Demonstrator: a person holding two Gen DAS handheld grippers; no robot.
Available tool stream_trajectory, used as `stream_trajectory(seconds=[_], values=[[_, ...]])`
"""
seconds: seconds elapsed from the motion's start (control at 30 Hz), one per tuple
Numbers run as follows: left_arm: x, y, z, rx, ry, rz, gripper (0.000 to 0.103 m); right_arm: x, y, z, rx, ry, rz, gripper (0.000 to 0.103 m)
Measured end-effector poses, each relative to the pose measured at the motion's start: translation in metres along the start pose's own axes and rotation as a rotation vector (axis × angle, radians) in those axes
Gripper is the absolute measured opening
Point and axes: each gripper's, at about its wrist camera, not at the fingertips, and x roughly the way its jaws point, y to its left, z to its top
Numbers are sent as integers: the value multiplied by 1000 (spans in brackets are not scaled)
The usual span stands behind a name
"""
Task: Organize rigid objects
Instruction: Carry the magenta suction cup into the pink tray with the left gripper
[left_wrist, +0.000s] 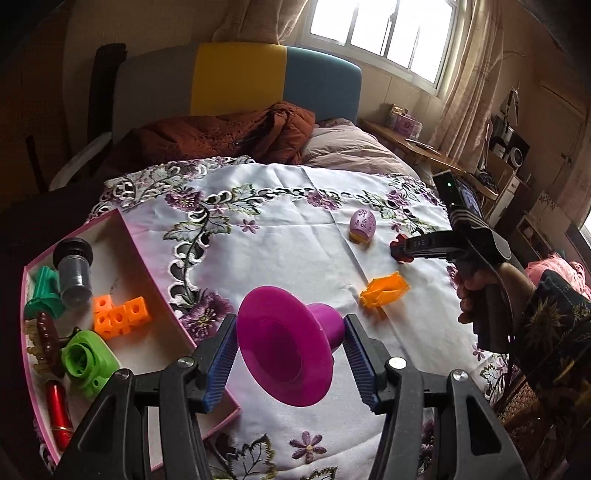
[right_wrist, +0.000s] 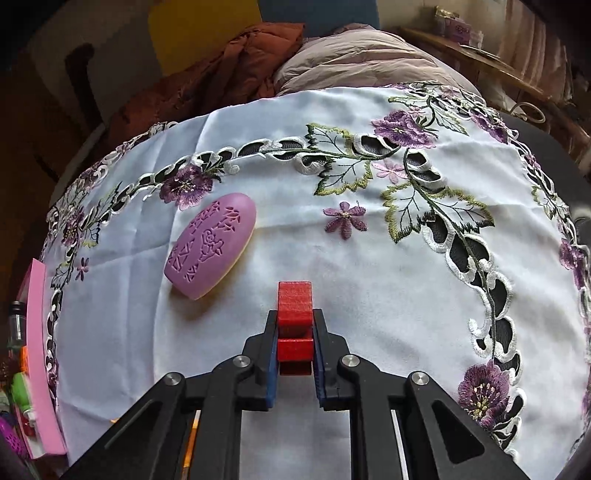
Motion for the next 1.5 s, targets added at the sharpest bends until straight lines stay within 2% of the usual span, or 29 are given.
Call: stream_trajectory(seconds=[0.37,0.67,0.8,0.9,1.03,1.17,1.27,1.5], values=[[-20,29,-3,-72,-17,78,57,-2,13,-8,-81,-35,-59,16],[-28,52,-14,-128,-4,103,57,2,22,-6,-146,-50,-102,16],[-40,76,-20,-166,-20,110,57,1,24,-7,-168,-52,-120,16],[-52,104,-21,-239,-38,115,57,1,26,-7,-180,-52,-129,16],[-59,141,-14,-308,-63,165,57,1,28,-7,-198,-51,-142,16],[-49,170,4,-380,-61,161,57,1,30,-6,-211,-50,-149,16],[-34,181,12,-431,-44,129,57,1,29,-6,-214,-50,-147,16],[-9,195,20,-482,-12,122,57,2,31,-6,-227,-52,-154,16]])
